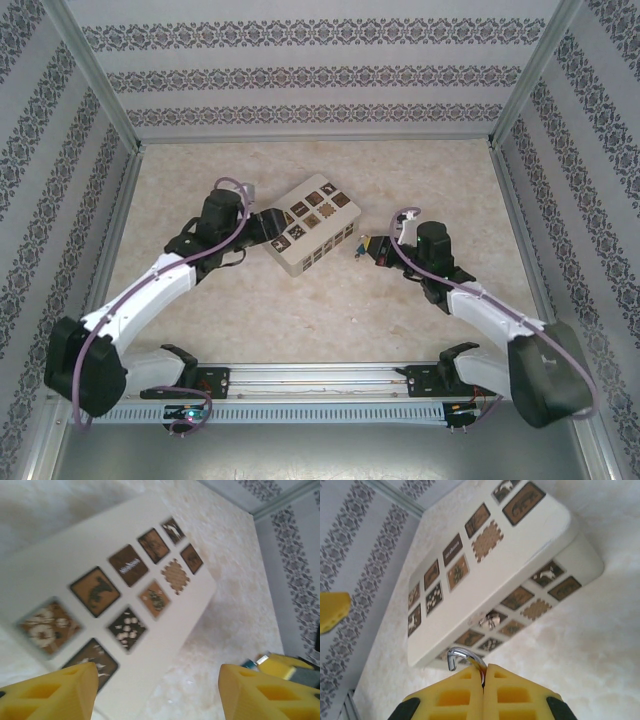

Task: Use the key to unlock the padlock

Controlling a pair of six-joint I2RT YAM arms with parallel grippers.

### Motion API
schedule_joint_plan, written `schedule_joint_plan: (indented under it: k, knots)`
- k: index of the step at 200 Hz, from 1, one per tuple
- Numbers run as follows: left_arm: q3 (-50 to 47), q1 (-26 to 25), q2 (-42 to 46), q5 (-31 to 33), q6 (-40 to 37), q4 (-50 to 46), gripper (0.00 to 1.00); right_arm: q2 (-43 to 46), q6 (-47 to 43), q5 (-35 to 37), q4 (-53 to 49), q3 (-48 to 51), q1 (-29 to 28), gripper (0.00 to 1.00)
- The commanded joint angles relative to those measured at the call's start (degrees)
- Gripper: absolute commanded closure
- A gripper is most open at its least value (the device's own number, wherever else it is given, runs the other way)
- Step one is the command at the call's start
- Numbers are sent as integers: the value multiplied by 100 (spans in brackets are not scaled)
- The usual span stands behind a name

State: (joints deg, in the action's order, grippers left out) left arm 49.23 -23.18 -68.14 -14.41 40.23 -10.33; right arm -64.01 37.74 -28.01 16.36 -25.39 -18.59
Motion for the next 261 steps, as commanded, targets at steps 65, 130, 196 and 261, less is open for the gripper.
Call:
schedule_joint_plan:
  k: [65,130,196,261]
  knots:
    - [-458,363,1081,981,-1078,-445,26,1100,-125,1333,-3664,-298,-1085,100]
    - [-863,467,1672,1501,-1737,-287,18,858,321,1817,-4572,-431,-1735,100]
    - [-808,489,1803,2007,-2454,-603,17,178,313,1826,-4677,-714,-1772,100]
    - [-835,488,1872,2153,-2812,-559,16,-522,337,1757,-4333,-832,-1762,100]
